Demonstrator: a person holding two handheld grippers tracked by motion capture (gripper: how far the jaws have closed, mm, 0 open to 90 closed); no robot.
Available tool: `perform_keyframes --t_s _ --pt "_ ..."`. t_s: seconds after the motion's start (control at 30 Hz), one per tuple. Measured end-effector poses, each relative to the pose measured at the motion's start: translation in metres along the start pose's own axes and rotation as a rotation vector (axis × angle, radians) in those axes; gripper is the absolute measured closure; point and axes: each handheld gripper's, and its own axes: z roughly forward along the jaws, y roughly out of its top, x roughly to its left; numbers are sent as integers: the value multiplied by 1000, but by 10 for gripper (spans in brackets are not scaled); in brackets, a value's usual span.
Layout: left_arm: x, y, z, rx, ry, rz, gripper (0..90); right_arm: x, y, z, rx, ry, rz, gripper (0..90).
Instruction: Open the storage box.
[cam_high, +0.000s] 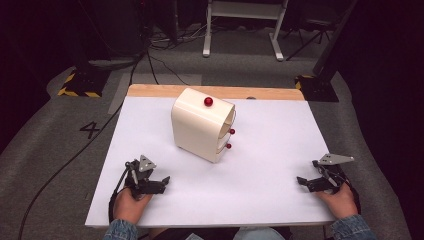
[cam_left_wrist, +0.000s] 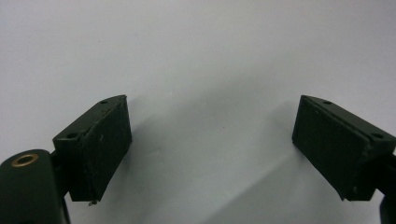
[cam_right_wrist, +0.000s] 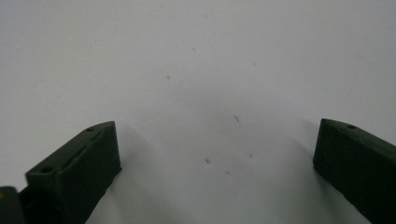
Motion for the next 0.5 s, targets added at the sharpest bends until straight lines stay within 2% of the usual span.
perform_keyframes --t_s 0.1,0.17,0.2,0.23,0.3,0.4,0.5 --pt "0 0 0 0 1 0 120 2 1 -2 4 -22 27 74" --pt "0 0 0 0 0 0 120 4 2 -9 5 -36 48 304" --pt "0 0 0 2 -2 1 120 4 3 -12 5 -20 61 384" --pt "0 0 0 5 -4 0 119 3 3 -14 -1 -2 75 402" --pt "1 1 0 8 -4 3 119 5 7 -18 -13 1 91 419" --pt "1 1 0 11 -5 2 118 10 13 -23 -39 21 78 471" --pt "1 1 0 8 -5 5 117 17 22 -31 -71 49 63 486"
